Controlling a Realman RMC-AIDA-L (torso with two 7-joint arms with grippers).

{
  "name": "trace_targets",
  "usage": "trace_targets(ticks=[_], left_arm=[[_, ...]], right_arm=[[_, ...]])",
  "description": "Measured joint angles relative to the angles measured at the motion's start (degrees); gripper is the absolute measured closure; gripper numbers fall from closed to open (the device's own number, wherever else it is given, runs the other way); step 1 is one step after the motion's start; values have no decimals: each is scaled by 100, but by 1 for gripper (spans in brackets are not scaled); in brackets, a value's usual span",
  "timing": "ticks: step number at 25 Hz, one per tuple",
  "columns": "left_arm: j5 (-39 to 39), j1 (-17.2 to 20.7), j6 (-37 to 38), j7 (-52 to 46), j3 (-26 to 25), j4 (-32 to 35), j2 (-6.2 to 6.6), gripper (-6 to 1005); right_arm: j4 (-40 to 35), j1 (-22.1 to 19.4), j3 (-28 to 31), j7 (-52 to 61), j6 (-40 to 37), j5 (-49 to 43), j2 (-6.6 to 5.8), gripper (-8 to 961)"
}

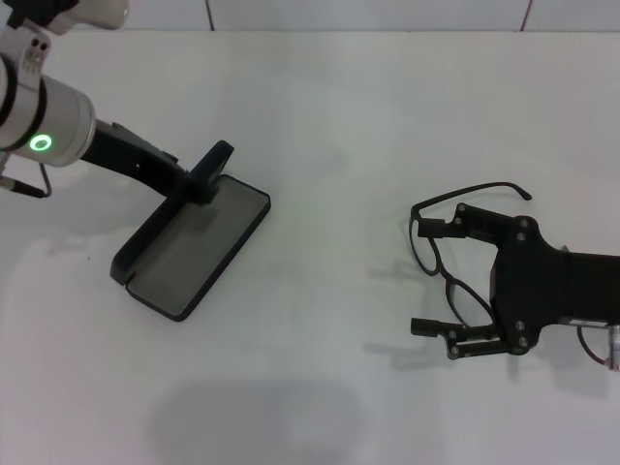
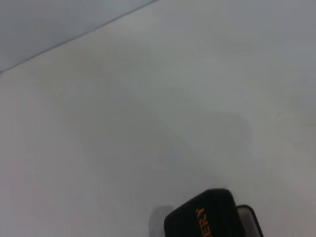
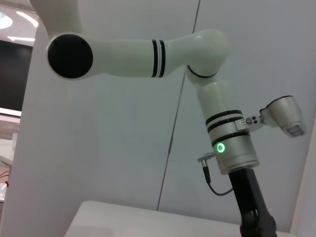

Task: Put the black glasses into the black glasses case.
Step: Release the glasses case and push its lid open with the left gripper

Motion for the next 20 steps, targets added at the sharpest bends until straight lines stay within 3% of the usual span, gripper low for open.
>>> trace_targets(ticks=[9,12,20], left_arm=[[237,-36,160,-261,194,-15,2,292],[400,-99,192,-396,202,-29,7,464],[630,-275,152,-517,616,79,-2,717]], right_arm=[[-12,11,3,-2,14,-15,0,68],[-13,16,2,-9,15,-17,0,68],[30,-42,20,-186,-16,-14,0,68]])
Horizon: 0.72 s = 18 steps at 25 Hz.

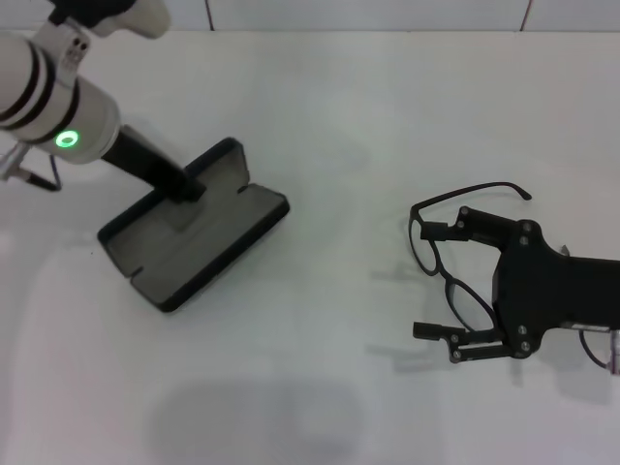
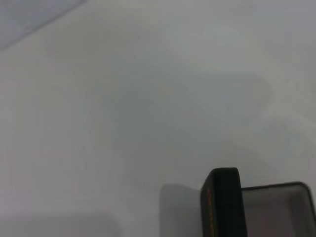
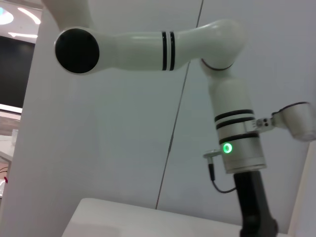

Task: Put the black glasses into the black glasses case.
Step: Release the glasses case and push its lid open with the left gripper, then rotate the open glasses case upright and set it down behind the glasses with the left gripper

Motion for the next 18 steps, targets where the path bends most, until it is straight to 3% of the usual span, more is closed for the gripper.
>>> trace_targets(ticks=[3,8,14,18], left_arm=[[27,-124,-126,22,221,112,-8,796],[-56,-323,-630,536,937,120,-4,781],[-784,-703,-883,1758,1247,-243,-18,763],[-910,-1011,-1060,2040,1544,-714,-21,751]], right_arm=[[4,-5,-8,-17,-7,0,0,68],[20,-58,-13,-63,-10,-5,0,68],[99,-110,-20,-173,-18,15,9,68],[100,-169,-20,-179,-25,24,18,68]])
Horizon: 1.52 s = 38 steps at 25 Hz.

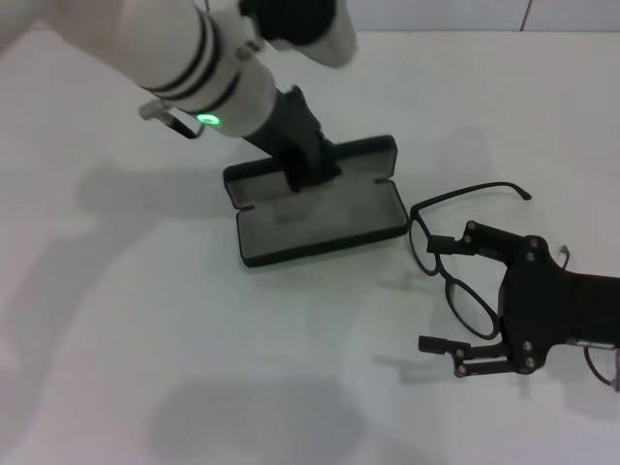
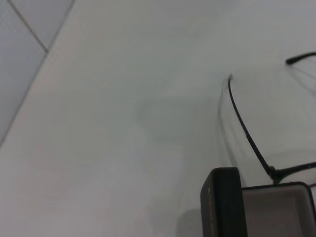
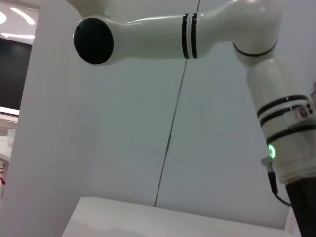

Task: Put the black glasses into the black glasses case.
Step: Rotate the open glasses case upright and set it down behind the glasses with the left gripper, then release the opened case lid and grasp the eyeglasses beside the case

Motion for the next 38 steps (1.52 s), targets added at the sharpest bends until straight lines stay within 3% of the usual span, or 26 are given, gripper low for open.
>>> trace_targets(ticks=[5,11,20,25,27,32,34,38], left_arm=[[291,-36,-489,7,538,-241,-2,736],[534,-25,-575,9,968,-205,-3,717],[472,35,-506,-56,802,-18,-4,690],[441,338,-429,-45,791,491,-3,675],[326,487,-347,-13,772,747,0,606],[-663,1047,-139,282,371,1370,8,423],[-1727,1481,-189,852,91,1477,7,334],[-3678,2129,-426,1929,-332,1079,2,335]], right_arm=[[0,-61,3,-3,-11,3,0,68],[2,-79,10,-5,-14,8,0,68],[32,-80,32,-6,-14,16,0,68],[46,-74,40,-6,-14,46,0,68],[46,-64,42,10,-12,136,-3,68],[61,-52,43,149,148,531,-5,68],[48,-43,43,322,285,662,7,68],[-328,37,-24,1289,661,631,-31,68]])
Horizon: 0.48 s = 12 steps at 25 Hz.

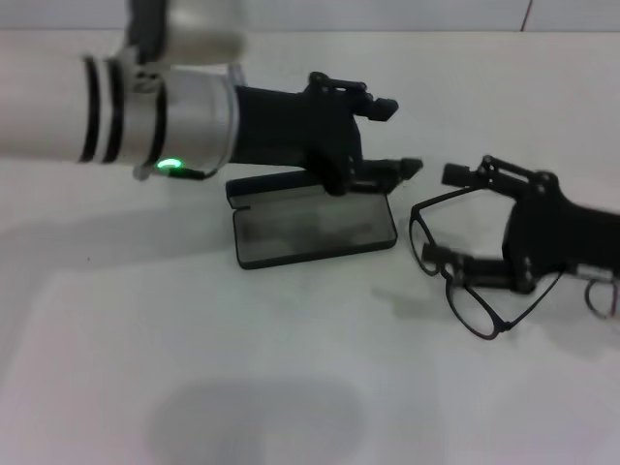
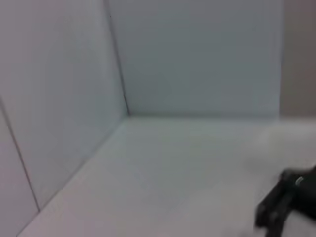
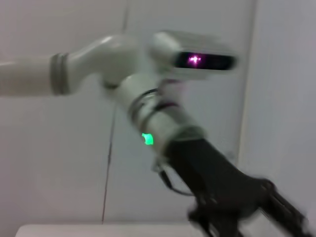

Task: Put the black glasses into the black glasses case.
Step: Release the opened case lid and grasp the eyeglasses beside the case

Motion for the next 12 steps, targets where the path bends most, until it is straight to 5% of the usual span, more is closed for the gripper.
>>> trace_targets(ticks=[6,12], left_arm=[[-1539,54,-115,1117,-245,-1583,1,343],[-2094,-26,-67,1975,-456,-2385,12,346]], right_arm=[[-1963,10,-91,3177,1031,-1588,-17,146],[-3770,-87,-463,6058,1296,-3582,13,146]])
